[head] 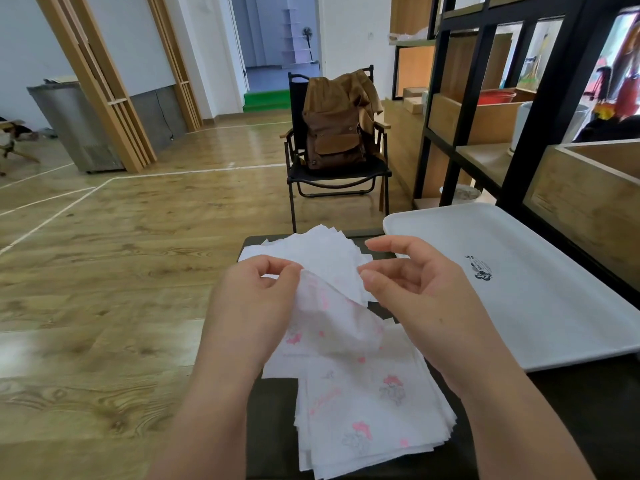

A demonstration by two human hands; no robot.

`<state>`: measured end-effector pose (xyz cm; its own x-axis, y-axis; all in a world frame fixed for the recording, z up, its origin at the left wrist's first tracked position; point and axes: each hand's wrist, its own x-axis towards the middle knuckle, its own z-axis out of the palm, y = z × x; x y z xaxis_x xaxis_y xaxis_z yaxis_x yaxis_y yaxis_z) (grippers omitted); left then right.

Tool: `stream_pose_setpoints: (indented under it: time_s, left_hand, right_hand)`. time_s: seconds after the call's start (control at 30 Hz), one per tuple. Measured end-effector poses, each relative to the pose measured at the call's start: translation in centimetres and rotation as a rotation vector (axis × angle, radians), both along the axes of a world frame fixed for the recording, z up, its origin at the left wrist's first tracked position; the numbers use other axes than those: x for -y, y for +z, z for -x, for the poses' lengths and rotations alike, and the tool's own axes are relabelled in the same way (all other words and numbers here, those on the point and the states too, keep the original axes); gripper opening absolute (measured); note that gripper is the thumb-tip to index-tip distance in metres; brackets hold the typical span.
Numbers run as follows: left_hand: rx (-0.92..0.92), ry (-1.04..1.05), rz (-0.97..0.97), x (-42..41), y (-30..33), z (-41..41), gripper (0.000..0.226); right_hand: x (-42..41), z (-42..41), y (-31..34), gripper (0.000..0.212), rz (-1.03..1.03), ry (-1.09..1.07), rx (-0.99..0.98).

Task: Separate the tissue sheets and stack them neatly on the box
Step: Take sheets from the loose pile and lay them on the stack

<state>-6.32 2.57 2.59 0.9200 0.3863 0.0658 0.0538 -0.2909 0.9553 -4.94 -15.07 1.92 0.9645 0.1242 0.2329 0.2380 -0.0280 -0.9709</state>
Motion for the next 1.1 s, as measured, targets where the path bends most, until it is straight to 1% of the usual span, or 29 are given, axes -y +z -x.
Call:
stream_pose_setpoints:
  time_s: [0.17,0.23,0.3,0.4,0.5,0.6,0.67,0.77,0.8,0.83,0.87,0.97,1.03,1.1]
  left_hand:
    - [0.032,0.001,0.01,-0.6,-0.1,0.1,0.014]
    - [0.074,-0.017,0.044,-0.7,0.1,0.1,0.019]
    - [0.126,-0.033,0.076,-0.6,0.6,0.3,0.023]
    - [0.191,-0.005,0.088,-0.6,1.2,0.7,0.027]
    - [0.155,0.015,0.018,-1.1,1.2,1.0,0.027]
    - [0.091,-0.054,0.0,-1.3,1.3,1.2,0.032]
    - [0.091,-0.097,-0.014,-1.4,1.6,1.3,0.034]
    - [0.078,-0.278,-0.031,-1.2,2.2,1.7,0.018]
    - [0.069,-0.323,-0.029,-1.2,2.4,1.9,0.024]
    - [0.069,-0.326,-0.032,-1.2,2.4,2.0,0.029]
    - [0.083,-0.297,-0.051,-1.3,2.3,2.0,0.028]
    - [0.113,-0.197,-0.09,-1.5,2.2,2.0,0.014]
    - [0.12,-0.17,-0.095,-1.7,2.2,2.0,0.015]
    - [0.126,-0.148,-0.084,-1.7,2.3,1.9,0.019]
  right_hand:
    - [0.0,0.2,-0.3,0.013,0.13,0.067,-0.063]
    - [0.0,0.4,-0.5,0.014,0.166,0.125,-0.108]
    - [-0.2,0.5,-0.5,0.013,0.154,0.152,-0.118]
    - [-0.5,0.4,-0.1,0.016,0.073,0.065,-0.031]
    - [-0.5,0.4,0.4,0.019,-0.025,-0.054,0.092]
    - [-0.6,0.6,0.9,0.023,-0.015,-0.115,0.204]
    - [-0.7,0.8,1.0,0.026,-0.026,-0.122,0.244]
    - [-0.8,0.9,1.3,0.028,-0.038,-0.123,0.286]
    - [-0.8,1.0,1.3,0.028,-0.043,-0.122,0.292]
    - [-0.7,1.0,1.3,0.028,-0.048,-0.121,0.298]
    - [-0.7,1.0,1.4,0.028,-0.054,-0.121,0.302]
    - [-0.5,1.0,1.4,0.027,-0.075,-0.134,0.296]
    - [-0.4,0.9,1.4,0.023,-0.059,-0.127,0.252]
    - [-0.2,0.9,1.3,0.014,0.006,-0.09,0.171]
